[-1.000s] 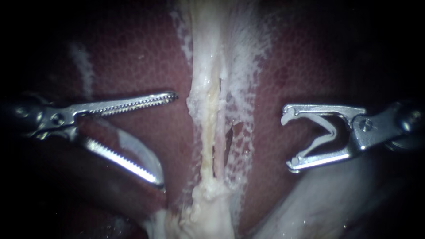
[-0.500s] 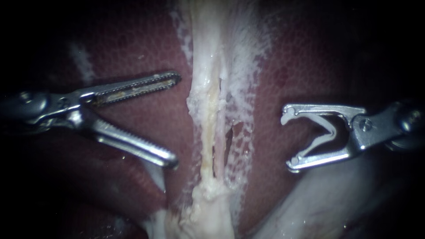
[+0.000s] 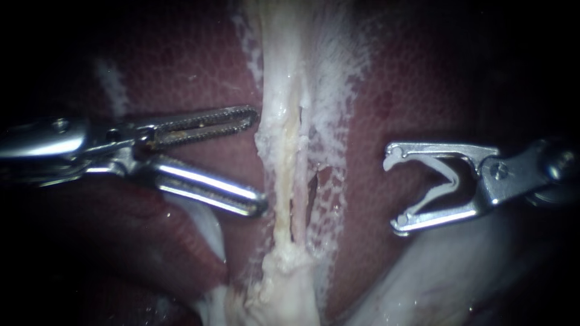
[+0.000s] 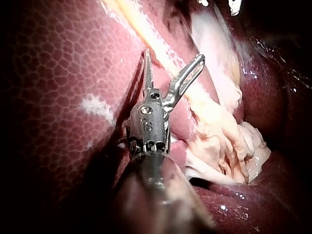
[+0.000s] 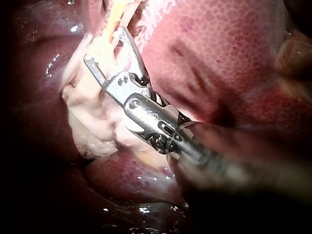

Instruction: Grabbing gallbladder

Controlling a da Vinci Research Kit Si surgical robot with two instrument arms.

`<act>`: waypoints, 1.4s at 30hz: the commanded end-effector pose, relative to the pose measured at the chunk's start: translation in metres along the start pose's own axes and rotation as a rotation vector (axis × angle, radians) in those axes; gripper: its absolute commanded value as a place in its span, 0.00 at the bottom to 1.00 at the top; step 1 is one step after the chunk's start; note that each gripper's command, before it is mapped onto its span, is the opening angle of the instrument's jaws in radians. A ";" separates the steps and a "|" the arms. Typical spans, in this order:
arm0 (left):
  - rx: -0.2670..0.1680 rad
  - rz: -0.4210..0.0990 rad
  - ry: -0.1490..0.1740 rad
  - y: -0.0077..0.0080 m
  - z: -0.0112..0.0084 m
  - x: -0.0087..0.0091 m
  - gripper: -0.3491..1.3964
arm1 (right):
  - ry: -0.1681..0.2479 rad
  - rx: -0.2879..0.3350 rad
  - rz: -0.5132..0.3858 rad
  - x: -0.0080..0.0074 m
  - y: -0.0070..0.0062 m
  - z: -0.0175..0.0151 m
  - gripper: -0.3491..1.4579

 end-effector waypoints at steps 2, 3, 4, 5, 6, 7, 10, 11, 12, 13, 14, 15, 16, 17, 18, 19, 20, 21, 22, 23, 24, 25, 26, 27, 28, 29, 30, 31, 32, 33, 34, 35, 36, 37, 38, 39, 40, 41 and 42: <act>-0.006 -0.014 0.004 -0.0001 0.0002 -0.0001 0.59 | 0.000 0.000 0.000 0.0000 0.0000 0.0000 0.52; -0.010 -0.027 0.006 -0.0001 0.0004 -0.0001 0.57 | 0.000 0.000 0.000 0.0000 0.0000 0.0000 0.52; -0.013 -0.027 0.006 -0.0001 0.0005 -0.0001 0.56 | 0.000 0.000 0.000 0.0000 0.0000 0.0000 0.52; -0.016 -0.034 0.008 -0.0001 0.0007 -0.0001 0.55 | 0.000 0.000 0.000 0.0000 0.0000 0.0000 0.52; -0.021 -0.046 0.013 -0.0001 0.0009 -0.0001 0.53 | 0.000 0.000 0.000 0.0000 0.0000 0.0000 0.52; -0.024 -0.058 0.018 -0.0001 0.0010 -0.0001 0.51 | 0.000 0.000 0.000 0.0000 0.0000 0.0000 0.52; -0.044 -0.076 0.025 0.0000 0.0014 0.0001 0.43 | 0.000 -0.001 0.000 0.0000 0.0000 0.0000 0.52; -0.047 -0.083 0.024 0.0000 0.0015 0.0002 0.40 | 0.000 -0.001 0.000 0.0000 0.0001 0.0000 0.52; -0.048 -0.083 0.024 0.0000 0.0015 0.0002 0.39 | 0.000 -0.001 0.000 0.0000 0.0001 0.0000 0.52; -0.056 -0.097 0.025 0.0001 0.0015 0.0003 0.31 | 0.000 -0.001 0.000 0.0000 0.0001 0.0000 0.52; -0.060 -0.098 0.028 0.0001 0.0016 0.0003 0.25 | 0.000 -0.001 0.000 0.0000 0.0001 0.0000 0.52; -0.066 -0.099 0.035 0.0002 0.0016 0.0003 0.21 | 0.000 -0.001 0.000 -0.0001 0.0001 0.0000 0.52; -0.069 -0.100 0.038 0.0003 0.0016 0.0004 0.13 | 0.000 -0.001 0.000 -0.0001 0.0001 0.0000 0.52; -0.073 -0.107 0.043 0.0004 0.0015 0.0004 0.06 | 0.000 -0.001 0.000 -0.0001 0.0001 0.0000 0.52; -0.076 -0.113 0.045 0.0005 0.0015 0.0005 0.00 | 0.000 -0.001 0.000 -0.0001 0.0001 0.0000 0.52; -0.081 -0.114 0.047 0.0006 0.0014 0.0006 0.00 | 0.000 -0.001 0.000 -0.0001 0.0001 0.0000 0.52; -0.084 -0.121 0.052 0.0007 0.0014 0.0007 0.00 | 0.000 -0.001 0.000 -0.0001 0.0001 0.0000 0.52; -0.088 -0.128 0.054 0.0009 0.0013 0.0007 0.00 | 0.000 -0.001 0.000 -0.0001 0.0001 0.0000 0.52; -0.091 -0.129 0.056 0.0010 0.0012 0.0008 0.00 | 0.000 -0.001 0.000 -0.0001 0.0001 0.0000 0.52; -0.094 -0.130 0.059 0.0011 0.0012 0.0009 0.00 | 0.000 -0.001 0.000 -0.0001 0.0001 0.0000 0.52; -0.096 -0.136 0.061 0.0012 0.0012 0.0009 0.00 | 0.000 -0.001 0.000 -0.0001 0.0001 0.0000 0.52; -0.100 -0.143 0.063 0.0014 0.0011 0.0010 0.00 | 0.000 -0.001 0.000 -0.0001 0.0001 0.0000 0.52; -0.102 -0.143 0.066 0.0015 0.0011 0.0011 0.00 | 0.000 -0.001 0.000 -0.0001 0.0001 0.0000 0.52; -0.104 -0.150 0.065 0.0016 0.0010 0.0012 0.00 | 0.000 -0.001 0.000 -0.0001 0.0001 0.0001 0.52; -0.106 -0.150 0.067 0.0016 0.0010 0.0012 0.00 | 0.000 -0.001 0.000 -0.0001 0.0001 0.0001 0.52; -0.108 -0.156 0.066 0.0016 0.0010 0.0012 0.00 | 0.000 -0.001 0.000 -0.0001 0.0001 0.0001 0.52; -0.110 -0.157 0.066 0.0015 0.0009 0.0012 0.00 | 0.000 -0.001 0.000 -0.0001 0.0001 0.0001 0.52; -0.111 -0.157 0.066 0.0015 0.0009 0.0012 0.00 | 0.000 -0.001 0.000 -0.0001 0.0001 0.0001 0.52; -0.113 -0.158 0.069 0.0015 0.0009 0.0012 0.00 | 0.000 -0.001 0.000 -0.0001 0.0001 0.0001 0.52; -0.113 -0.158 0.068 0.0014 0.0009 0.0012 0.00 | 0.000 -0.001 0.000 -0.0001 0.0001 0.0001 0.52; -0.114 -0.158 0.068 0.0014 0.0009 0.0012 0.00 | 0.000 -0.001 0.000 -0.0001 0.0001 0.0001 0.52; -0.114 -0.158 0.068 0.0014 0.0009 0.0012 0.00 | 0.000 -0.001 0.000 -0.0001 0.0001 0.0001 0.52; -0.115 -0.159 0.068 0.0013 0.0009 0.0012 0.00 | 0.000 -0.001 0.000 -0.0001 0.0001 0.0001 0.52; -0.115 -0.159 0.068 0.0013 0.0009 0.0012 0.00 | 0.000 -0.001 0.000 -0.0001 0.0001 0.0001 0.52; -0.115 -0.159 0.068 0.0013 0.0009 0.0012 0.00 | 0.000 -0.001 0.000 -0.0001 0.0001 0.0001 0.52; -0.116 -0.159 0.068 0.0012 0.0009 0.0012 0.00 | 0.000 -0.001 0.000 -0.0001 0.0001 0.0001 0.52; -0.116 -0.159 0.068 0.0012 0.0008 0.0012 0.00 | 0.000 -0.001 0.000 -0.0001 0.0001 0.0001 0.52; -0.117 -0.159 0.068 0.0011 0.0008 0.0011 0.00 | 0.000 -0.001 0.000 -0.0001 0.0001 0.0001 0.52; -0.117 -0.159 0.068 0.0011 0.0008 0.0011 0.00 | 0.000 -0.001 0.000 -0.0001 0.0001 0.0001 0.52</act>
